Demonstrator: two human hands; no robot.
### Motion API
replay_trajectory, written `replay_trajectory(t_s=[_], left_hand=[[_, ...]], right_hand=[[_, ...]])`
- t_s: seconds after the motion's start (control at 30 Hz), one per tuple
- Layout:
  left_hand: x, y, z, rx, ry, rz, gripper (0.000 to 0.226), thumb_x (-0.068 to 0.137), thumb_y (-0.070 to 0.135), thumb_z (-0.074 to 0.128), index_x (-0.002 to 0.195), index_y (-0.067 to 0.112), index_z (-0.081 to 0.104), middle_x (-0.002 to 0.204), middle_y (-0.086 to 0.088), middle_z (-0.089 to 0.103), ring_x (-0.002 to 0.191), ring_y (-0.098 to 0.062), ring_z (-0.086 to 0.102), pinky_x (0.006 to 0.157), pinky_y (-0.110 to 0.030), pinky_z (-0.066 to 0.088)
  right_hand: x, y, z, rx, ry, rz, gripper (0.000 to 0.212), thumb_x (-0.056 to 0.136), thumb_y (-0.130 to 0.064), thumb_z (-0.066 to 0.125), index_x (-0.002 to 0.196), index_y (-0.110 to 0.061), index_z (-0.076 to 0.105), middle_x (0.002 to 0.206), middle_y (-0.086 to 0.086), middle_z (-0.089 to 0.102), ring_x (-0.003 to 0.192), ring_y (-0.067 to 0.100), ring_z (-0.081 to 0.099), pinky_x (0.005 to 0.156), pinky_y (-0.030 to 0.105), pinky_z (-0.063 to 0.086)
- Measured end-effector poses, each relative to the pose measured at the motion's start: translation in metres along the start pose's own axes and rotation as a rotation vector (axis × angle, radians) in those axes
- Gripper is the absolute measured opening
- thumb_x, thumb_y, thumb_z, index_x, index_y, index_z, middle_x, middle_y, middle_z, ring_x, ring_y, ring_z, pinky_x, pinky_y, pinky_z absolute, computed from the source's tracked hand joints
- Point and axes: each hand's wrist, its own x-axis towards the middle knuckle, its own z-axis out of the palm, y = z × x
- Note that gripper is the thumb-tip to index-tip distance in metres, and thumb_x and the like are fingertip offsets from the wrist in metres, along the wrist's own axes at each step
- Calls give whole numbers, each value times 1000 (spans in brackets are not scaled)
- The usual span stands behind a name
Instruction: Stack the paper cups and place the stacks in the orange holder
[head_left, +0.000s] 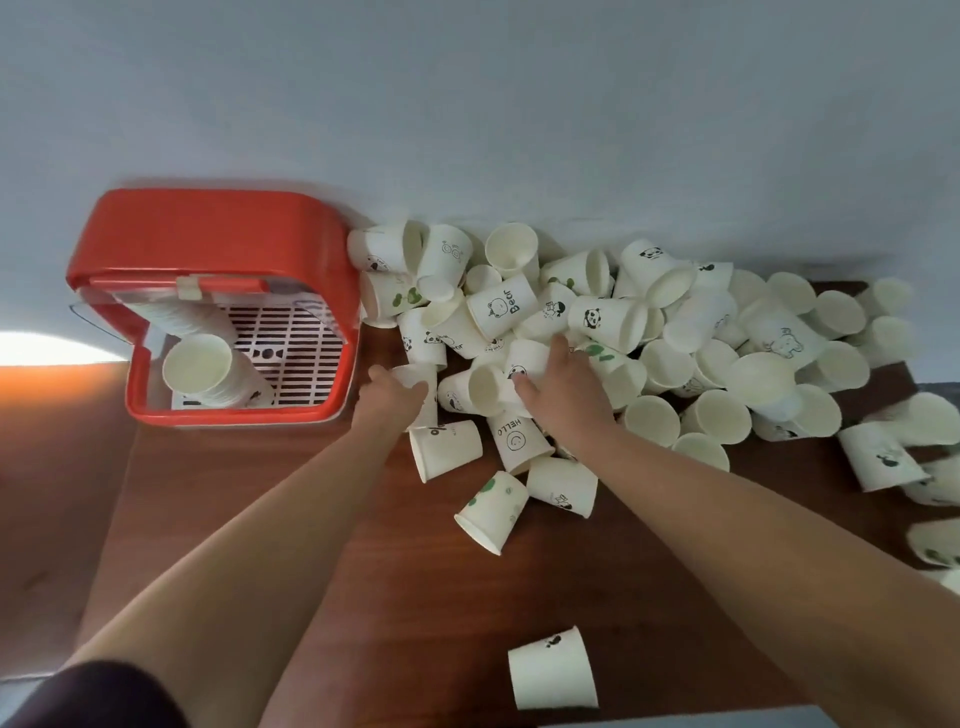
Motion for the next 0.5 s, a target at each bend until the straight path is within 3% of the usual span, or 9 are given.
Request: replay_trajectory(t_s=[0.13, 0.23, 0.37, 0.5], left_hand=[[3, -5, 9, -55, 6, 46, 65, 94, 36, 64, 139, 2, 32, 132, -22, 56, 119, -39, 57, 88, -40, 44], [-1, -9, 4, -85, 58, 82, 67, 90, 38, 68, 140, 8, 36, 130, -18, 59, 116, -36, 58, 88, -40, 47], [-19, -13, -12, -92, 142, 191, 69, 89, 40, 69, 143, 10, 38, 131, -13, 59, 121, -33, 57, 95, -44, 49], [-43, -19, -35, -181, 126, 256, 73, 87, 47, 71, 145, 20, 36, 130, -2, 60, 115, -23, 61, 95, -44, 53]], right_hand=[[12, 1, 7, 68, -7, 7, 68, 92, -53, 54, 135, -3, 38, 115, 20, 55, 103, 35, 56, 83, 42, 49], [20, -3, 0, 231, -33, 46, 59, 84, -41, 66, 127, -8, 42, 116, 13, 56, 102, 32, 59, 82, 45, 52], [23, -4, -18, 381, -85, 6, 44, 82, -22, 68, 118, -8, 46, 106, 6, 54, 88, 22, 57, 57, 26, 41], [15, -7, -29, 302, -86, -157, 22, 91, -37, 63, 98, -18, 57, 90, 6, 59, 74, 15, 59, 56, 23, 36]])
